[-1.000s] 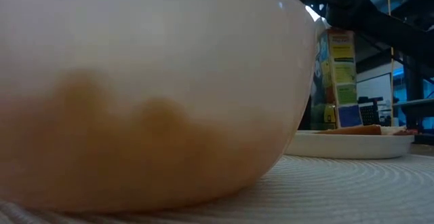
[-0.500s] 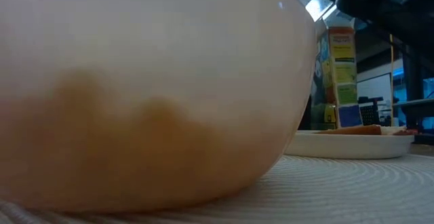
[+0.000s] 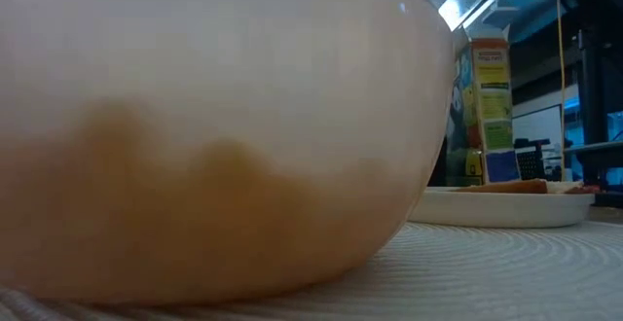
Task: Arrange a breakfast setting
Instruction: Put the red apple on the white plate
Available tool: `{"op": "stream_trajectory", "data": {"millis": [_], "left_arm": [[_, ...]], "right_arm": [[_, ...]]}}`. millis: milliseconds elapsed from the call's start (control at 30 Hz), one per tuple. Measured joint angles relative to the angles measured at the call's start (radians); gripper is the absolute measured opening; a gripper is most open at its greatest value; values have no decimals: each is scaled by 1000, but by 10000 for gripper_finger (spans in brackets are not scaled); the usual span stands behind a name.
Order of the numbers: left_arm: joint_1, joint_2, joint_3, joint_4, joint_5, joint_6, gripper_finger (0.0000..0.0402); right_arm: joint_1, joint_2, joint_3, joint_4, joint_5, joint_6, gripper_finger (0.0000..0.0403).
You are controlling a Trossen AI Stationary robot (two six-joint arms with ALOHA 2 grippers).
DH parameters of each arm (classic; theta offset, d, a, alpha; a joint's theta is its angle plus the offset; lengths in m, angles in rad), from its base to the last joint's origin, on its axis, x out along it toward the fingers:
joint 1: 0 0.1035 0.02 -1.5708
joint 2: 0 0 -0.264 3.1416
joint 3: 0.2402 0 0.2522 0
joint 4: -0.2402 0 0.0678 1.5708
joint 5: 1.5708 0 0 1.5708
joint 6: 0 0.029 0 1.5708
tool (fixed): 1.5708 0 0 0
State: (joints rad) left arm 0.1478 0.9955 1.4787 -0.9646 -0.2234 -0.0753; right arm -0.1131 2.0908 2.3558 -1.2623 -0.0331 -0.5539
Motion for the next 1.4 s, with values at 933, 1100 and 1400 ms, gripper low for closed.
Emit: {"op": "stream_trajectory", "data": {"millis": [933, 1100, 1400], "left_arm": [[0, 0, 0, 0, 0, 0, 228], [0, 0, 0, 0, 0, 0, 228], [0, 0, 0, 0, 0, 0, 228]], "right_arm": [[292, -402, -881, 272, 63, 507, 288], [312, -424, -1022, 378, 57, 527, 288], [282, -418, -1142, 531, 68, 553, 288]]}}
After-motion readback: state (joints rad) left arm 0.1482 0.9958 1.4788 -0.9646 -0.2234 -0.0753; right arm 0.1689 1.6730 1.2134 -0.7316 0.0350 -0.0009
